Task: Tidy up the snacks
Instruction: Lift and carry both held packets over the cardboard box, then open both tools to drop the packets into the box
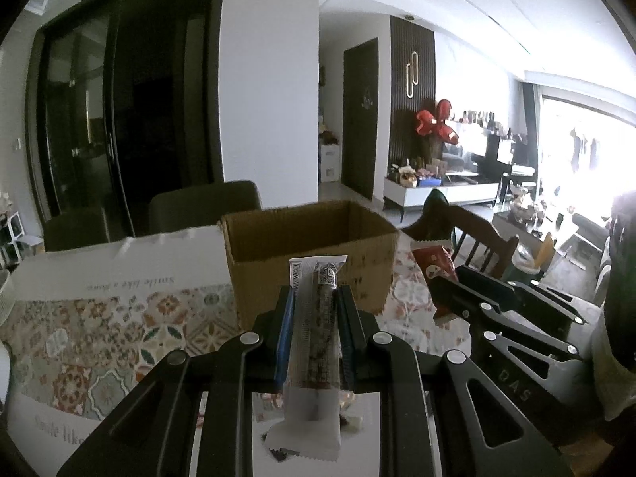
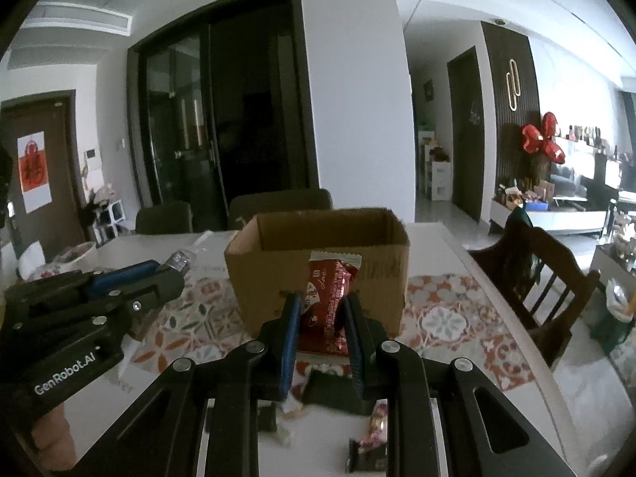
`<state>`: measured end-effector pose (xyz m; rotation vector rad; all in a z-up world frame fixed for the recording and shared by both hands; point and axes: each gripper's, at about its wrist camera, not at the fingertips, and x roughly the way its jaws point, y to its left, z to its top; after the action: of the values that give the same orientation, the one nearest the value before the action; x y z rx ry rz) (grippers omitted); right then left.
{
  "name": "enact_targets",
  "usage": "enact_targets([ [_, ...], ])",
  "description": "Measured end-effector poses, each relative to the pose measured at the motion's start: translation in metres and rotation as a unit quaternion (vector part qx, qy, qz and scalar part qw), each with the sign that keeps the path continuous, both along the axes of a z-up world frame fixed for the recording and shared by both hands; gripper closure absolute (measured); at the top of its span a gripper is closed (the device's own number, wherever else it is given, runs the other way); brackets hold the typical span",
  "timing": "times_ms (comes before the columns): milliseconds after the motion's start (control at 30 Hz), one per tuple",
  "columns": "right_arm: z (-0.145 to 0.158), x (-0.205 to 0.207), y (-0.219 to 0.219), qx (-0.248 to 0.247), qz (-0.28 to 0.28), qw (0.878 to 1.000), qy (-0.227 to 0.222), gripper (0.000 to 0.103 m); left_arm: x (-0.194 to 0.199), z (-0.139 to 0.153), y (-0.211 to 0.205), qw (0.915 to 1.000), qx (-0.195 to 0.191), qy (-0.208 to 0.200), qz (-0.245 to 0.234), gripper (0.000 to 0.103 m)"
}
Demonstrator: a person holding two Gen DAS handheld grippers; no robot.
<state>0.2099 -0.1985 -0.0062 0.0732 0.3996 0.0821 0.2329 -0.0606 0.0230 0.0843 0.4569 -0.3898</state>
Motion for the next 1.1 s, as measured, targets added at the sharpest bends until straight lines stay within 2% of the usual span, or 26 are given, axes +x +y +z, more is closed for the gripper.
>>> enact_targets([
  [433, 0.032, 0.037, -0.004, 0.003, 0.006, 0.999, -0.040, 0.080, 0.042, 0.031, -0.003, 0.9994, -0.016, -0.028, 0.007, 0.081],
  [800, 0.049, 0.083, -0.008, -0.011, 0.014, 0.999, -0.045, 0.080, 0.088, 0.042, -0.016, 0.9991, -0.011, -0.040, 0.009, 0.081],
  [1000, 0.050, 0.116, -0.010, -0.012, 0.018, 0.999, -0.042, 0.081, 0.132, 0.036, -0.028, 0.9999, -0.011, -0.006, 0.002, 0.081],
  [1033, 0.049, 0.125, -0.009, -0.015, 0.017, 0.999, -0.034, 0.085, 0.143, 0.033, -0.030, 0.9999, -0.014, 0.007, 0.001, 0.081],
  [1100, 0.047, 0.141, -0.013, -0.011, 0.017, 1.000, -0.023, 0.085, 0.164, 0.028, -0.032, 0.9992, -0.021, 0.034, 0.000, 0.081],
])
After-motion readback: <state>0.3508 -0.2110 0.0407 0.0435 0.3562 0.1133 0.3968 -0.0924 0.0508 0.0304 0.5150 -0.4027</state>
